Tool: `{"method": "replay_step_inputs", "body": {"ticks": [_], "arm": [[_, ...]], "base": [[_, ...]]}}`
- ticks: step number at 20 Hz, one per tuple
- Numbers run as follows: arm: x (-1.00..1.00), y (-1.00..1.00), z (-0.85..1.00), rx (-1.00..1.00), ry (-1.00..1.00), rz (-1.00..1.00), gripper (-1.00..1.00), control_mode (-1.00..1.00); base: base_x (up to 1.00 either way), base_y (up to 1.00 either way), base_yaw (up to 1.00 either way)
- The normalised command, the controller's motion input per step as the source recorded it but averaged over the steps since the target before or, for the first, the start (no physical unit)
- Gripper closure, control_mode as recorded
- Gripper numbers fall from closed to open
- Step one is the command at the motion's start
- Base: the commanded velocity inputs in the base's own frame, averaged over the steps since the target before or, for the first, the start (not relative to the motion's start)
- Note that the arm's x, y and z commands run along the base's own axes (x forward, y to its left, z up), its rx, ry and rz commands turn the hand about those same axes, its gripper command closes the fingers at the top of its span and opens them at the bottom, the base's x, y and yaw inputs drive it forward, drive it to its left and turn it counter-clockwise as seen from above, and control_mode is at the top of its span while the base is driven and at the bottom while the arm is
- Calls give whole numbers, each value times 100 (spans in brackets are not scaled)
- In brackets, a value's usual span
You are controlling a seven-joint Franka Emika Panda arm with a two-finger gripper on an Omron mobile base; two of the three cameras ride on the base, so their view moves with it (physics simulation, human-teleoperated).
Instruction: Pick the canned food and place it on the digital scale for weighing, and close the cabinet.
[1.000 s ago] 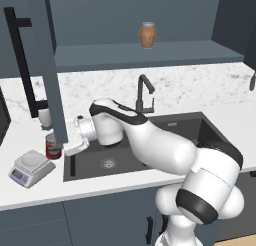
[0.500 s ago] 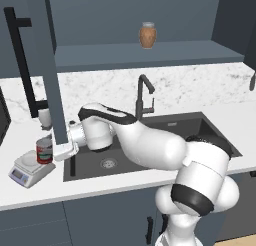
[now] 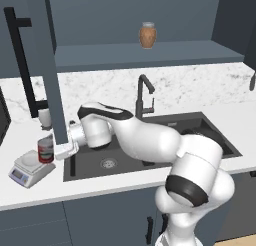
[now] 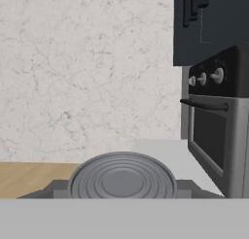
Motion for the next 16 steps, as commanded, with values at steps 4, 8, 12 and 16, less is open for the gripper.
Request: {"method": "replay_step_inputs", "body": {"ticks": [4, 8, 12, 16], "arm": [[8, 0, -23, -2, 0, 0, 100, -100], [19, 4, -16, -1, 0, 0, 100, -100], [26, 13, -8, -1, 0, 0, 100, -100], [25, 7, -15, -1, 0, 0, 100, -100]], "base": [[0, 0, 0], [0, 0, 0], [0, 0, 0], [0, 0, 0]]}}
